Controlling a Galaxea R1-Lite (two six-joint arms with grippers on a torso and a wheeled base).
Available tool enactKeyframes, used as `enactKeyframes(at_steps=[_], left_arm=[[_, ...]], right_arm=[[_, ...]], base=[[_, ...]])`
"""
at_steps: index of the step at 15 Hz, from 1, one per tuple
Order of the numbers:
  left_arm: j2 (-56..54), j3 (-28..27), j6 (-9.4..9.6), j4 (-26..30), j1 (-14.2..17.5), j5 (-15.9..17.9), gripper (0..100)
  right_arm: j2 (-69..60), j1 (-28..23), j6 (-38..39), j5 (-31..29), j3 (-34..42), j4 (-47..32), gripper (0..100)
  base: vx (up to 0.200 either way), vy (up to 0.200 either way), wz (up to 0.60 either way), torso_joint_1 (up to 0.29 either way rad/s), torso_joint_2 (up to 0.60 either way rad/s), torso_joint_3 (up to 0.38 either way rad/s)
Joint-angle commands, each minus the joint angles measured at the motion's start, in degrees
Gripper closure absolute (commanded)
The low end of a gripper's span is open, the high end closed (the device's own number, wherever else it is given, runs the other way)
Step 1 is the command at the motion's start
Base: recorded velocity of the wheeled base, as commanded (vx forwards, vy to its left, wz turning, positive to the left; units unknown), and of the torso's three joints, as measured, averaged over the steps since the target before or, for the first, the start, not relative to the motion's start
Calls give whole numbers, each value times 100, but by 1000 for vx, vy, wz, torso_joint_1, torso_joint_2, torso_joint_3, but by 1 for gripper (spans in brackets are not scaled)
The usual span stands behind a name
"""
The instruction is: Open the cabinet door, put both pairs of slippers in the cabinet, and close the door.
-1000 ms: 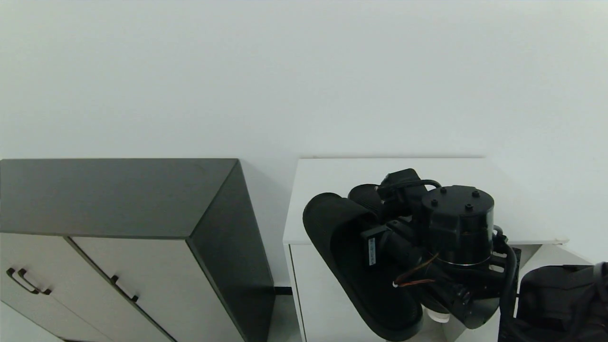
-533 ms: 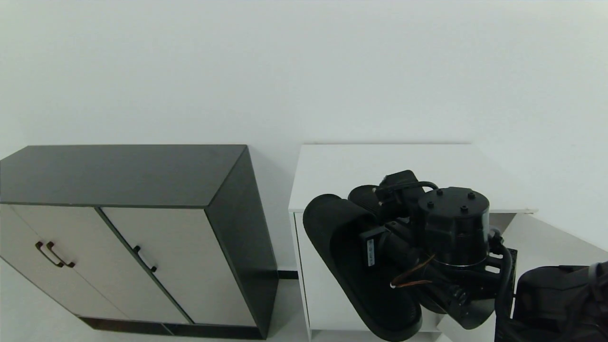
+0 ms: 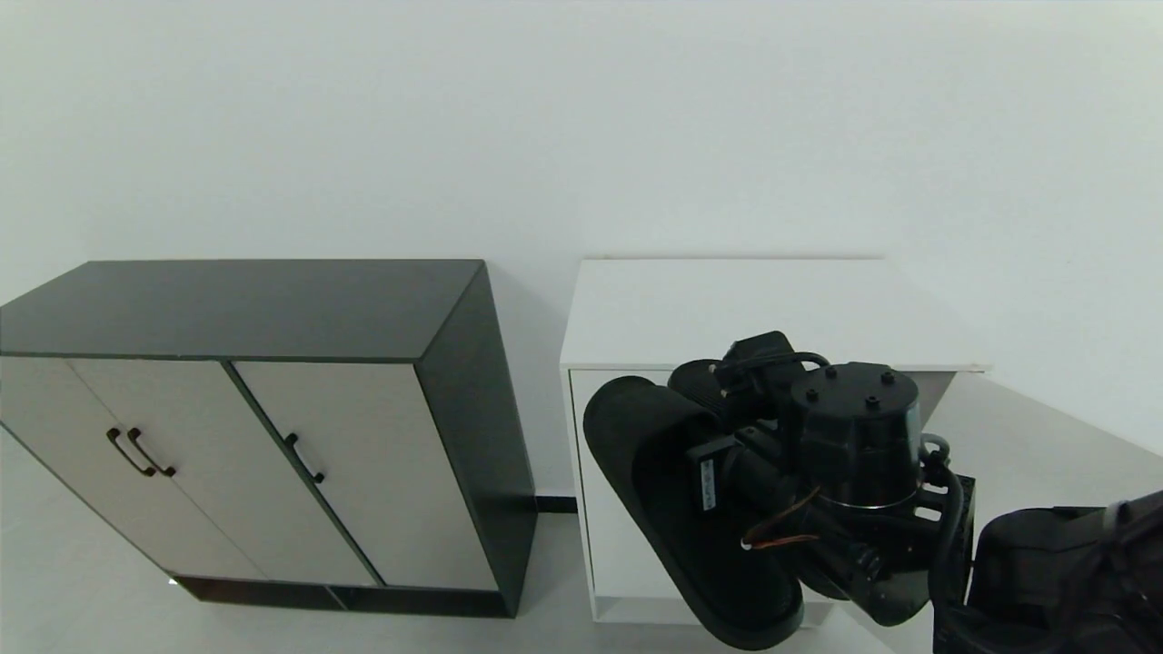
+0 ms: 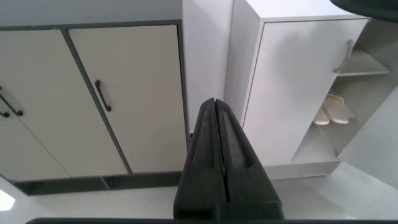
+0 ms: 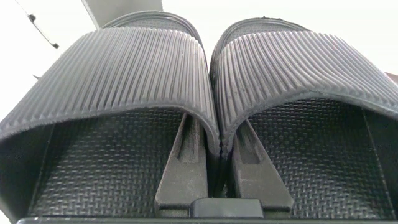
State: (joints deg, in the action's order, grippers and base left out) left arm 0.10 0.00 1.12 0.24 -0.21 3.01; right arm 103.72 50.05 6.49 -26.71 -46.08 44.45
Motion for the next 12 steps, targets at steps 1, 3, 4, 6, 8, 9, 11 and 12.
enactKeyframes(at_steps=[1,3,4,6,8,9,11,12], left_arm=[[-1,0,2,2,3,-2,100],[-1,0,2,2,3,-2,100],[-1,0,2,2,3,7,100],[-1,0,2,2,3,7,100],[-1,0,2,2,3,7,100],[-1,0,2,2,3,-2,100],[-1,0,2,2,3,-2,100],[-1,0,2,2,3,-2,100]], right_arm=[[26,13,2,-1,-6,3,100],[26,13,2,-1,-6,47,100],[26,13,2,-1,-6,64,100],[26,13,2,-1,3,73,100],[26,13,2,-1,3,73,100],[26,13,2,-1,3,73,100],[26,4,2,-1,11,73,100],[26,-13,2,-1,11,73,100]], base=[[0,0,0,0,0,0],[0,0,0,0,0,0],[0,0,0,0,0,0],[0,0,0,0,0,0],[0,0,0,0,0,0],[0,0,0,0,0,0],[0,-200,0,2,2,2],[0,-200,0,-7,-7,2]])
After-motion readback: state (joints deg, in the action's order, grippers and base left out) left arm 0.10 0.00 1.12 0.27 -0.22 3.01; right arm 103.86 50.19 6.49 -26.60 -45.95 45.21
